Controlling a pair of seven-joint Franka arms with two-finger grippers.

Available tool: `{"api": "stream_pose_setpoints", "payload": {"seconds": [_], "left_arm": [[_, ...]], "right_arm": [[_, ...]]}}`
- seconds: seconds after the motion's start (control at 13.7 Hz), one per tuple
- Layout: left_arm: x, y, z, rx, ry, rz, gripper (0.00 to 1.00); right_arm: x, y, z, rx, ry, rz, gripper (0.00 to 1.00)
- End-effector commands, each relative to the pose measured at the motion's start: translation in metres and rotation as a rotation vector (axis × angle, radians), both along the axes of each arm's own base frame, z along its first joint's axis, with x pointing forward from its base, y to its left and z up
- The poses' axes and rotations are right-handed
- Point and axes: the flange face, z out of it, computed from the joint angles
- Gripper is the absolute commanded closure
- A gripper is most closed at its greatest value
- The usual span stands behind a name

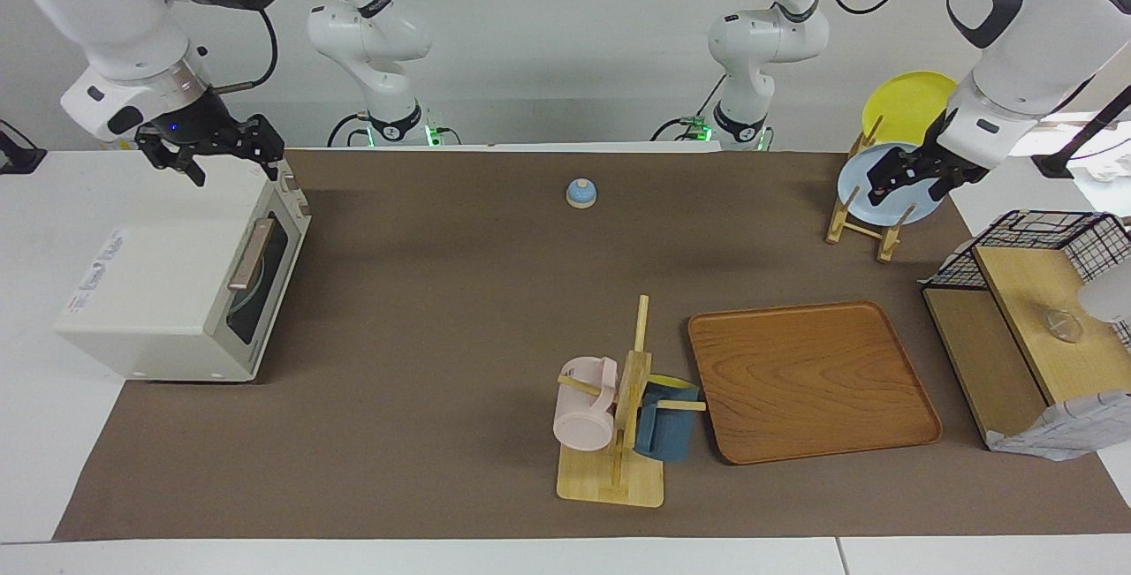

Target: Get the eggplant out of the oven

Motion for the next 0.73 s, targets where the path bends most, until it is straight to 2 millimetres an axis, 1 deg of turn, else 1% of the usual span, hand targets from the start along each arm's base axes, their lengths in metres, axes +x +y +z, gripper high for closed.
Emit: {"api": "stream_pose_setpoints", "payload": {"seconds": [0.0,0.07,0.29,0.37,0.44,0.51,0.59,0.66], "left_arm": [[-0.004,0.004,0.003,0.011,0.008,0.002,0.0],[-0.004,0.004,0.003,0.011,0.01,0.002,0.0],[-0.004,0.003,0.004,0.011,0.007,0.0,0.0],[-0.004,0.004,0.003,0.011,0.008,0.002,0.0],[-0.004,0.004,0.003,0.011,0.008,0.002,0.0],[-0.004,0.004,0.003,0.011,0.01,0.002,0.0],[-0.004,0.003,0.003,0.011,0.01,0.0,0.0],[-0.004,0.004,0.003,0.011,0.008,0.002,0.0]], "right_arm": [[-0.004,-0.004,0.008,-0.004,-0.001,-0.025,0.0],[-0.008,0.001,0.014,-0.014,-0.011,-0.014,0.0],[-0.006,-0.008,0.015,-0.013,-0.045,-0.027,0.0],[-0.007,-0.015,0.015,-0.014,-0.039,-0.02,0.0],[-0.01,-0.017,0.003,-0.01,-0.026,-0.033,0.22],[-0.015,-0.013,-0.011,-0.012,-0.059,-0.026,0.62],[-0.017,-0.011,-0.03,-0.014,-0.099,-0.017,0.83],[-0.016,-0.013,-0.047,-0.017,-0.106,-0.008,0.99]]}}
